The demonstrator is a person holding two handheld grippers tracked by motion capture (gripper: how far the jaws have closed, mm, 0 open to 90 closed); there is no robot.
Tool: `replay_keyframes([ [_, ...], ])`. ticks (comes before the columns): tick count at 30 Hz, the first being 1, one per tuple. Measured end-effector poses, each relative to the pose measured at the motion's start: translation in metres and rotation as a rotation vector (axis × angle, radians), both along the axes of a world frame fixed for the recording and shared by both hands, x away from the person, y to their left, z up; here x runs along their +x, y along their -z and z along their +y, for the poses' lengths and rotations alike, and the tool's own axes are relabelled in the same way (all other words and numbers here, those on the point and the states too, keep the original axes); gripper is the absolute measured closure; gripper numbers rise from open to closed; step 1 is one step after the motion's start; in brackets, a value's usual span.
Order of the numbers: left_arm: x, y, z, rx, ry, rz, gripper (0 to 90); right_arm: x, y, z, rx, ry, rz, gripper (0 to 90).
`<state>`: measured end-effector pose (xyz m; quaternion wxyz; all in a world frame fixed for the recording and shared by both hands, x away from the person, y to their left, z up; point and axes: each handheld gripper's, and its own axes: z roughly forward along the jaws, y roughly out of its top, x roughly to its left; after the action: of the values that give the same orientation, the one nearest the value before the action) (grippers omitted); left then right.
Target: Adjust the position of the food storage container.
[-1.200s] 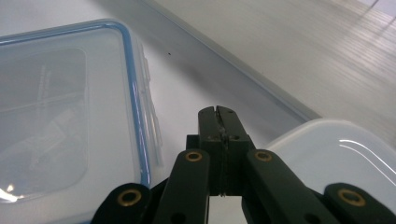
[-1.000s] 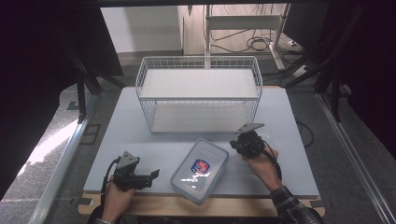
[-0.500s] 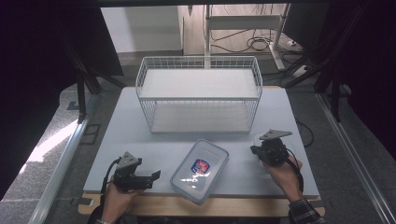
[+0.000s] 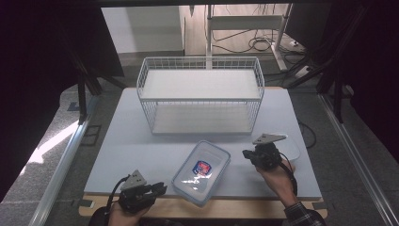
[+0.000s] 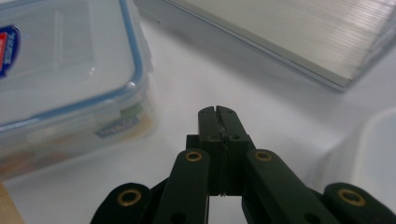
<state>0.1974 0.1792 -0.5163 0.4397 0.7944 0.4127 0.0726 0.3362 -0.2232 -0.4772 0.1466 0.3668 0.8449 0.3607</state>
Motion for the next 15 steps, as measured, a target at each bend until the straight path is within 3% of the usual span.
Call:
replay_keyframes([
  [2,0.000,0.003,-0.007,0.008,0.030,0.023,83.5,0.001,0.001,0.006,0.004,-0.008,-0.002,89.7],
  [7,0.001,0.007,-0.022,0.024,0.078,0.055,85.8,0.004,0.004,0.019,0.003,-0.037,0.001,89.6],
  [12,0.006,0.013,-0.034,0.057,0.080,0.088,85.4,0.005,0.007,0.029,-0.009,-0.063,-0.005,89.6],
  [15,0.009,0.013,-0.034,0.053,0.062,0.095,85.5,0.007,0.009,0.033,-0.010,-0.082,0.003,89.6],
])
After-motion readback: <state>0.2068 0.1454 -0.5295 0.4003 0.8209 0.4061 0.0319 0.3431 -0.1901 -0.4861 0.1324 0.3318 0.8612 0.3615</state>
